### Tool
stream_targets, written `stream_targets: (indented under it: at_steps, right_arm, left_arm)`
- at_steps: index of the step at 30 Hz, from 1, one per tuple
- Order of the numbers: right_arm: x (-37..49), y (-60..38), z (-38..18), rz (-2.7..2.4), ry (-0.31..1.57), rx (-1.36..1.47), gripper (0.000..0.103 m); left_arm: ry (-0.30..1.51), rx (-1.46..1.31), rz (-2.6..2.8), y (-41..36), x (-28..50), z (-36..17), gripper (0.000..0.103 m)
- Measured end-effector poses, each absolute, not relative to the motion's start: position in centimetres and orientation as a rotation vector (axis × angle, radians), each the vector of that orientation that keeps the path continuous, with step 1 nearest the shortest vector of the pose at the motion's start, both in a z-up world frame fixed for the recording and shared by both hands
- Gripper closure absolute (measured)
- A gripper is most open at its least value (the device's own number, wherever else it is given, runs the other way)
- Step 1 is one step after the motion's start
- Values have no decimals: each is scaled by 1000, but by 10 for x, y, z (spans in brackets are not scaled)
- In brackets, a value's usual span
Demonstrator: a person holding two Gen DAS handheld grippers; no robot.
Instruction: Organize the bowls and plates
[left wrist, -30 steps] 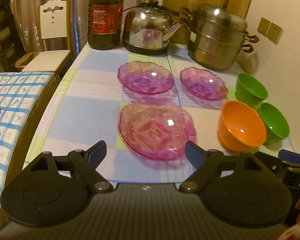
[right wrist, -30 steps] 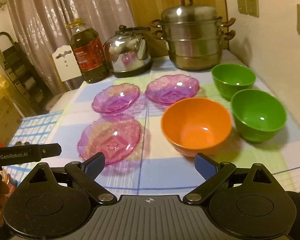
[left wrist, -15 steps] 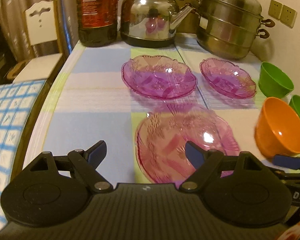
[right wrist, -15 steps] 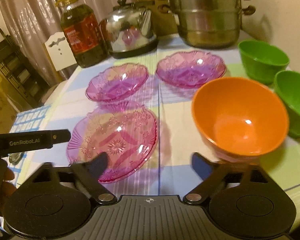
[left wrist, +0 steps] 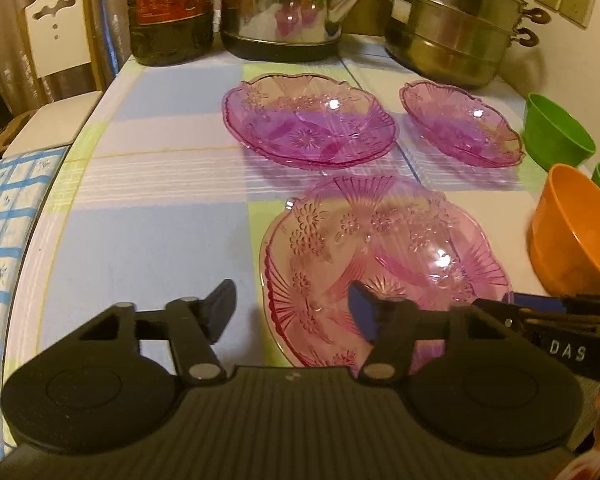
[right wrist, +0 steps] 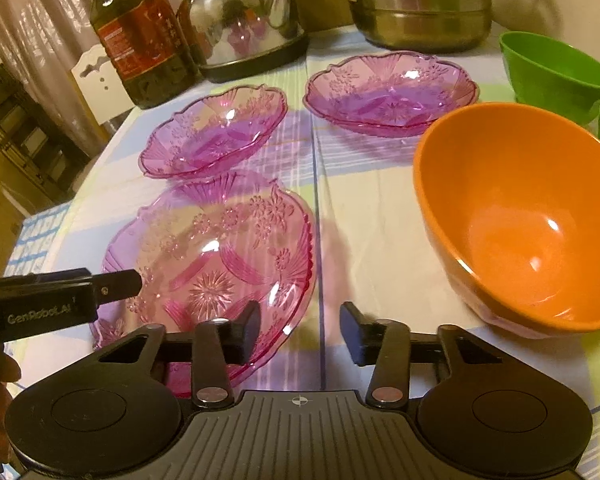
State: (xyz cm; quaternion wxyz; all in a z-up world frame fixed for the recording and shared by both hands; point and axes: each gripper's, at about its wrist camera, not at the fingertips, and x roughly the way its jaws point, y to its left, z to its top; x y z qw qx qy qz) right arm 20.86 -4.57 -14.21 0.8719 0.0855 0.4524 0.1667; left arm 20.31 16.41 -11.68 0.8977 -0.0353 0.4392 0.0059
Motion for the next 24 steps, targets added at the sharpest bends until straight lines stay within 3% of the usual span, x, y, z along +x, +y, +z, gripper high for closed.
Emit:
stream_targets:
  at_steps: [5, 10, 16, 24]
  right_arm:
    - [208, -41, -144, 348, 946, 169, 78]
    - [207, -39, -142, 357, 942, 169, 86]
    - [207, -40, -140, 347, 940, 166, 87]
    - [201, -45, -114, 363, 878, 153, 87]
  left_arm:
    - [918, -88, 24, 167, 203, -118, 62]
    - [932, -106, 31, 169, 205, -118, 82]
    - [938, -105, 34, 167, 202, -115, 88]
    - [874, -64, 47, 155, 197, -84, 89]
